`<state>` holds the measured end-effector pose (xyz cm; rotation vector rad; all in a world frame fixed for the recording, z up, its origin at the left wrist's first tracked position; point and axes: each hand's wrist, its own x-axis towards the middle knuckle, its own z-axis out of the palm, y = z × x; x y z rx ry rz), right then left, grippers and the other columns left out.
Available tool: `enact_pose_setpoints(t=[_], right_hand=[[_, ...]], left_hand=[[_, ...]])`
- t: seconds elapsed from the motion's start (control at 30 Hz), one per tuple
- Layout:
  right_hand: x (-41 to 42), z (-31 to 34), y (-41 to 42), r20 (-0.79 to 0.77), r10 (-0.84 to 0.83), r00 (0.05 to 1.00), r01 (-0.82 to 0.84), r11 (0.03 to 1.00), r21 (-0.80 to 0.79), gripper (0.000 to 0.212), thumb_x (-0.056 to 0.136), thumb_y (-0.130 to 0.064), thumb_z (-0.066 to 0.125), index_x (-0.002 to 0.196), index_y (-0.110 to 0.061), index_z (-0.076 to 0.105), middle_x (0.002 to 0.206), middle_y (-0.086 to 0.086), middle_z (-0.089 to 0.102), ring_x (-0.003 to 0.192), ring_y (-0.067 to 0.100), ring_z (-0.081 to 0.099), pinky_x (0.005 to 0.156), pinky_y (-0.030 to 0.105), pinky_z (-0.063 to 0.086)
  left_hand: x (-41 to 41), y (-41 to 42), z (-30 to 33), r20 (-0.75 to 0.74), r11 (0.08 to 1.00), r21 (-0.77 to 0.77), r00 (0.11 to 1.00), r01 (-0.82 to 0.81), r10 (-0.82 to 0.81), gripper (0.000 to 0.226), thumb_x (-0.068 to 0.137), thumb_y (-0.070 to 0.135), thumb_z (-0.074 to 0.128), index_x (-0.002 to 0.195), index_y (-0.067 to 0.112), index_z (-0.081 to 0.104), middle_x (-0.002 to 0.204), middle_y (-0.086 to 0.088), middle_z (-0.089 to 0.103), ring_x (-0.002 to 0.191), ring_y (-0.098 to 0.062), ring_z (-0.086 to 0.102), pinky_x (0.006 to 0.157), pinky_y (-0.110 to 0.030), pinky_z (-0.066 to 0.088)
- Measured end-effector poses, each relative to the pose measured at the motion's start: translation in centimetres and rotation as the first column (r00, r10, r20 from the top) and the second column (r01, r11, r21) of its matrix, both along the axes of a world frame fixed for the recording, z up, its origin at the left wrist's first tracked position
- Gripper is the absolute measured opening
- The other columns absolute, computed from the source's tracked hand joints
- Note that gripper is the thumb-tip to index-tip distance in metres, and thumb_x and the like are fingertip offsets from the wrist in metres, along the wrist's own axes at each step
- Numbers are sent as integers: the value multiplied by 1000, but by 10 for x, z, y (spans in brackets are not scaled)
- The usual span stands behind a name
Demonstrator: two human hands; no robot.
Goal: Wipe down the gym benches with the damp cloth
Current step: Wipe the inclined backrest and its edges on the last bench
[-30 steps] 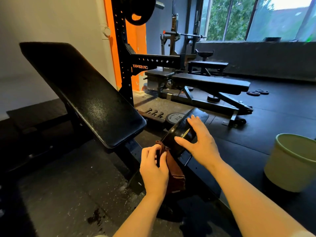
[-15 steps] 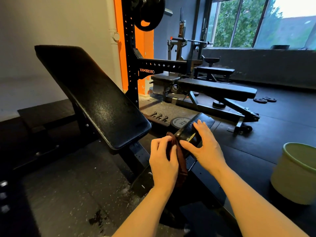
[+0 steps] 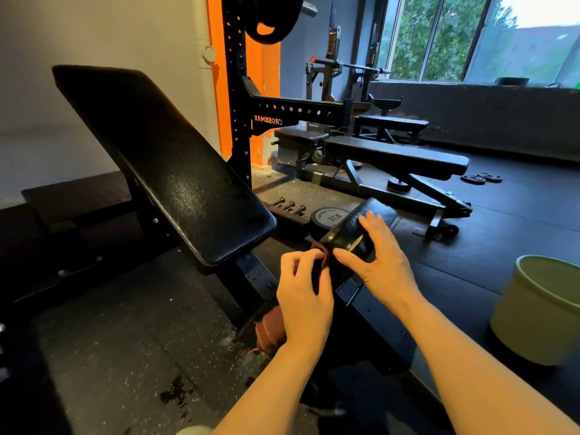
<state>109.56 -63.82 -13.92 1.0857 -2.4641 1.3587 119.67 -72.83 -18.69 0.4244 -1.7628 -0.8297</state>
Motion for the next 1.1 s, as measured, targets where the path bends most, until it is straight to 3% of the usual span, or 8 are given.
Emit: enact_pose_setpoints(t=[0.2, 0.33, 0.5, 0.57, 0.67, 0.83, 1.0, 1.1], right_hand=[[2, 0, 0, 13, 1, 1000, -1, 1000, -16, 82, 80, -47, 70, 149, -29, 29, 159, -12, 17, 146, 5, 7, 119, 41, 17], [4, 2, -1, 2, -2, 1000, 2, 1000, -12, 81, 81, -44, 70, 149, -28, 30, 159, -11, 18, 146, 5, 7, 117, 37, 18], [5, 3, 0, -2, -5, 1000, 5, 1000, -1, 80, 82, -43, 70, 149, -26, 30, 159, -10, 19, 147, 7, 7, 118, 39, 19], [5, 3, 0, 8, 1, 1000, -1, 1000, -6, 81, 82, -44, 70, 149, -27, 29, 159, -10, 18, 147, 5, 6, 118, 38, 17], [4, 2, 0, 11, 7, 1000, -7, 1000, -13, 81, 82, -44, 69, 150, -26, 28, 159, -10, 18, 146, 5, 5, 117, 37, 15], [3, 0, -1, -9, 8, 1000, -8, 1000, -20, 80, 82, -45, 69, 149, -26, 30, 159, -12, 17, 146, 2, 4, 114, 30, 12], [3, 0, -2, -16, -1, 1000, 1, 1000, -12, 80, 82, -45, 68, 149, -25, 30, 159, -10, 18, 146, 4, 4, 117, 36, 14], [4, 0, -2, -11, 1, 1000, -1, 1000, -14, 80, 83, -44, 68, 149, -25, 29, 159, -10, 17, 146, 4, 4, 115, 32, 13]], left_hand=[[19, -4, -36, 39, 994, 106, 999, -28, 24, 19, 88, 4, 65, 102, 16, 62, 100, 6, 51, 86, 0, 53, 70, -22, 46], [4, 1, 7, -113, 998, -45, 992, -52, 47, 21, 88, 6, 65, 109, 8, 65, 105, -2, 55, 96, -3, 52, 86, -12, 41], [6, -2, -13, 79, 967, -250, 997, 41, -22, 56, 83, 5, 67, 137, 11, 52, 135, -4, 44, 124, -10, 36, 106, -9, 22], [18, -10, -42, 153, 964, -265, 988, 32, 9, 69, 78, -3, 70, 140, 18, 49, 132, 0, 41, 121, -12, 40, 105, -11, 28], [32, -14, -62, 142, 983, -168, 986, -67, 91, 74, 72, -8, 74, 135, 23, 49, 121, 1, 43, 110, -14, 47, 93, -31, 50], [18, -12, -15, -8, 972, -219, 997, -82, 82, 59, 69, -2, 78, 115, 20, 50, 116, -1, 41, 101, -15, 50, 83, -25, 49], [11, -4, -27, 50, 964, -265, 998, 38, -25, 42, 90, 37, 61, 128, 23, 51, 131, 0, 42, 117, -16, 44, 98, -21, 40], [21, -4, -65, 133, 960, -275, 991, 56, -19, 57, 84, 9, 65, 135, 26, 46, 131, 0, 39, 114, -18, 51, 93, -30, 49]])
